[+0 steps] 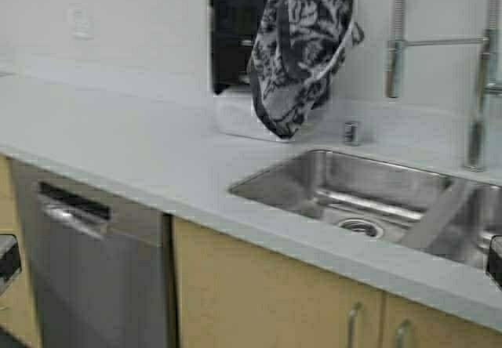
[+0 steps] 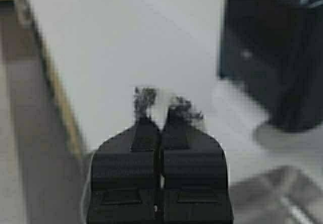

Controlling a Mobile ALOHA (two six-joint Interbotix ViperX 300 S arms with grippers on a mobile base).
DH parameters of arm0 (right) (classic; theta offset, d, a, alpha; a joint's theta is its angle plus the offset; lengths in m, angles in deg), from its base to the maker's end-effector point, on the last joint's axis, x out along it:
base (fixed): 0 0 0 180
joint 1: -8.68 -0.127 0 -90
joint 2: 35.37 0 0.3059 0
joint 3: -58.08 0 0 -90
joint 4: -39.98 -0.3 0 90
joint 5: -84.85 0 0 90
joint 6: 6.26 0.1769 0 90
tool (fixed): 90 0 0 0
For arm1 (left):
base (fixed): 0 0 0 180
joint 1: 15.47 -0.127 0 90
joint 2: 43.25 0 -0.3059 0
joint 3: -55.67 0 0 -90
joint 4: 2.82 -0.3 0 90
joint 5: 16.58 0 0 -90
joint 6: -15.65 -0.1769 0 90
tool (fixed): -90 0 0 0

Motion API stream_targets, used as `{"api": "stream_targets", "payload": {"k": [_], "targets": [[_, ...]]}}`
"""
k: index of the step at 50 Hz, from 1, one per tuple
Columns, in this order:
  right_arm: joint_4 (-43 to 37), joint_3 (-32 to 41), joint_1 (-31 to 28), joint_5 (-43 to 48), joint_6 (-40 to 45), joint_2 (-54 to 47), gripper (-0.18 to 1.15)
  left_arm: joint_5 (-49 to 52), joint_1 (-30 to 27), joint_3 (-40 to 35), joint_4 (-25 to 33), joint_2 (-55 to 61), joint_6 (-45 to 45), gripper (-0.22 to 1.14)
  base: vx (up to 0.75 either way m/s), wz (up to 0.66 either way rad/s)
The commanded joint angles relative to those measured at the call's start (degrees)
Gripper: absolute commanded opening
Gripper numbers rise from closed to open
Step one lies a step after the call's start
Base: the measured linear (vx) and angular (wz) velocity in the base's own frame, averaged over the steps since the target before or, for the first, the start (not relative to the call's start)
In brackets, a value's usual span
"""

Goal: Get the cloth and wipe up the spill under the wine glass

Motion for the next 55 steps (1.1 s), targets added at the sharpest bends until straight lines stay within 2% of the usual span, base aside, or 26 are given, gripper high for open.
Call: {"api": "stream_targets", "payload": {"k": [1, 9, 18, 36, 55], "targets": [[-0.1, -2.8, -0.1, 2.2, -0.1, 3.3, 0.06, -0.1, 0.0, -1.8, -0.2, 1.8, -0.3, 0.02, -0.11, 0.39], [-0.1, -6.9, -0.1, 8.2, -0.1, 4.9, 0.06, -0.1, 0.0, -1.8, -0.2, 2.8, -0.4, 0.02, -0.10, 0.40], [-0.1, -8.1, 1.1, 13.3, 0.1, 4.2, 0.06, -0.1, 0.0, -1.8, -0.3, 3.8, -1.1, 0.02, -0.10, 0.41], [-0.6, -8.4, 5.4, 14.3, 0.2, 4.1, 0.06, -1.2, -0.1, -4.6, -0.7, 10.1, -1.6, 0.02, -0.06, 0.40], [-0.6, -9.4, 5.4, 14.7, 0.0, 4.1, 0.06, -1.3, 0.0, -4.9, -0.7, 9.8, -0.9, 0.02, 0.01, 0.36]]}}
